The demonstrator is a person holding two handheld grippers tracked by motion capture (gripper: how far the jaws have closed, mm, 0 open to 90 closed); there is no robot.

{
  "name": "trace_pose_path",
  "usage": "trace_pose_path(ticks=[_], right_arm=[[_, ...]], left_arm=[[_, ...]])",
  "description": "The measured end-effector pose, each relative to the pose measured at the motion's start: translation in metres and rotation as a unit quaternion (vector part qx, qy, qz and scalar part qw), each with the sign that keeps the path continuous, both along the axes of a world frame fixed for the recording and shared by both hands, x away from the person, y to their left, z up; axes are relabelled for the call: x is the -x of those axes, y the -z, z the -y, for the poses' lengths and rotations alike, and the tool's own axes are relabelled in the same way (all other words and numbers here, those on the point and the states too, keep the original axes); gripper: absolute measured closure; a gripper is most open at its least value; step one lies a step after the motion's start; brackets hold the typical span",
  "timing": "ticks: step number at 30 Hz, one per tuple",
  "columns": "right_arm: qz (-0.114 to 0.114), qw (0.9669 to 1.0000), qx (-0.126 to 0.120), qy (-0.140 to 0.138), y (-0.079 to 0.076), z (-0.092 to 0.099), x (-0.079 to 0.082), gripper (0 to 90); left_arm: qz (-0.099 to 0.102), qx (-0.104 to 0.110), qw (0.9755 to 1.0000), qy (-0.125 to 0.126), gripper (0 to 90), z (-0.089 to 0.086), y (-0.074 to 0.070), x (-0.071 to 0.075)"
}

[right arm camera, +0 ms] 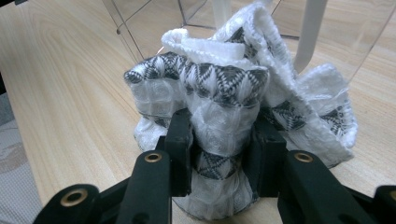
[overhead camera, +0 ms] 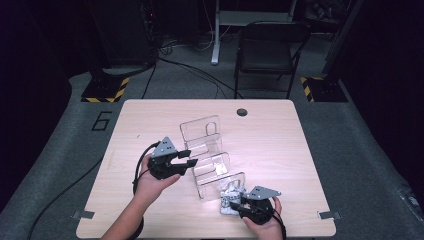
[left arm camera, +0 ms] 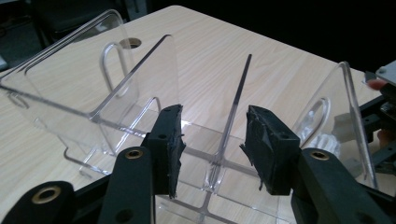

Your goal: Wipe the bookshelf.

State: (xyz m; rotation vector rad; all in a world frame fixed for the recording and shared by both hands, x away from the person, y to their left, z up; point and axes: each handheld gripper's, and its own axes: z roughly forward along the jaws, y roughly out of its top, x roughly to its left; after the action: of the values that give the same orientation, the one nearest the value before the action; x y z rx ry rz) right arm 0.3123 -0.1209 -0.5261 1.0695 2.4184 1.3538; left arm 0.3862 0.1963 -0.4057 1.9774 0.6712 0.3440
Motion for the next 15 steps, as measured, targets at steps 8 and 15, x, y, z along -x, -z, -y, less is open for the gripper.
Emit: trace_pose_path(ticks=[8, 15], right_arm=[[-0.002, 1.0, -0.002, 0.004, 0.0, 0.0, 0.001, 65.2], [0.005, 1.0, -0.001, 0.006, 0.001, -0.001, 0.001, 65.5]], left_arm=[[0.007, -0.023, 0.9997, 0.008, 69.9, 0.008, 0.005, -0.005], [0.003, -0.034, 0.9991, 0.026, 77.1, 0.019, 0.01, -0.008]])
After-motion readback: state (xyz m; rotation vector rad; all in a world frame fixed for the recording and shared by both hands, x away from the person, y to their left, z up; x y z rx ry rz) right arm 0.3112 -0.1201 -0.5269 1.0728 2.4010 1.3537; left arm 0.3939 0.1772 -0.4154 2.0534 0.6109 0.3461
